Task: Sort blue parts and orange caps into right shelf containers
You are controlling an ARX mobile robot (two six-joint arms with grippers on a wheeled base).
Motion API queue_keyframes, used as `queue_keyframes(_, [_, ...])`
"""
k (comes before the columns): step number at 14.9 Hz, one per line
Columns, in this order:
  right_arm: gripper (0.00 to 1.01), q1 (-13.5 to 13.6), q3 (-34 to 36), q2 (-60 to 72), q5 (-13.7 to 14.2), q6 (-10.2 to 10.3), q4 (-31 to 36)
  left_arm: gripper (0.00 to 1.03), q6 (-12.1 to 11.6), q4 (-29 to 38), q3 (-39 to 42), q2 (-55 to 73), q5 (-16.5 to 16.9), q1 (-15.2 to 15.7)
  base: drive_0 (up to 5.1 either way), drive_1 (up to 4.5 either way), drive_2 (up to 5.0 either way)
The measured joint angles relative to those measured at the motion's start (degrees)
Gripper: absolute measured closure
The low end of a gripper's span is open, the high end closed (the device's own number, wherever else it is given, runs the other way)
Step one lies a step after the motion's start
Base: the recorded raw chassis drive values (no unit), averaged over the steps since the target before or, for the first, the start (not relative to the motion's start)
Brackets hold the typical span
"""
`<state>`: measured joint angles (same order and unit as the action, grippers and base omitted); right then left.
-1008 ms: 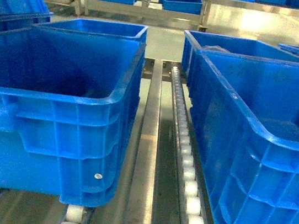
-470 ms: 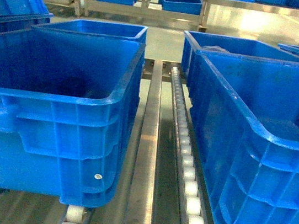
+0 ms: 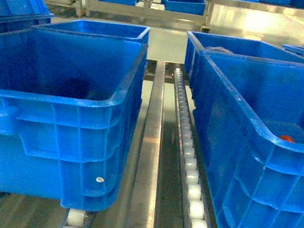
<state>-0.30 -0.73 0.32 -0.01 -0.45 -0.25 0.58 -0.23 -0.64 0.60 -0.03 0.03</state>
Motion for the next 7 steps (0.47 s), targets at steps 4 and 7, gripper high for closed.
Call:
queue_keyframes(4, [0.03, 0.0, 0.0, 0.0, 0.0, 0.0, 0.0, 0.05, 0.0, 0.0, 0.0, 0.0, 0.0, 0.0, 0.0, 0.0, 0.0])
queue_keyframes(7, [0.03, 0.0, 0.0, 0.0, 0.0, 0.0, 0.0, 0.05, 0.0, 0.0, 0.0, 0.0, 0.0, 0.0, 0.0, 0.0, 0.0])
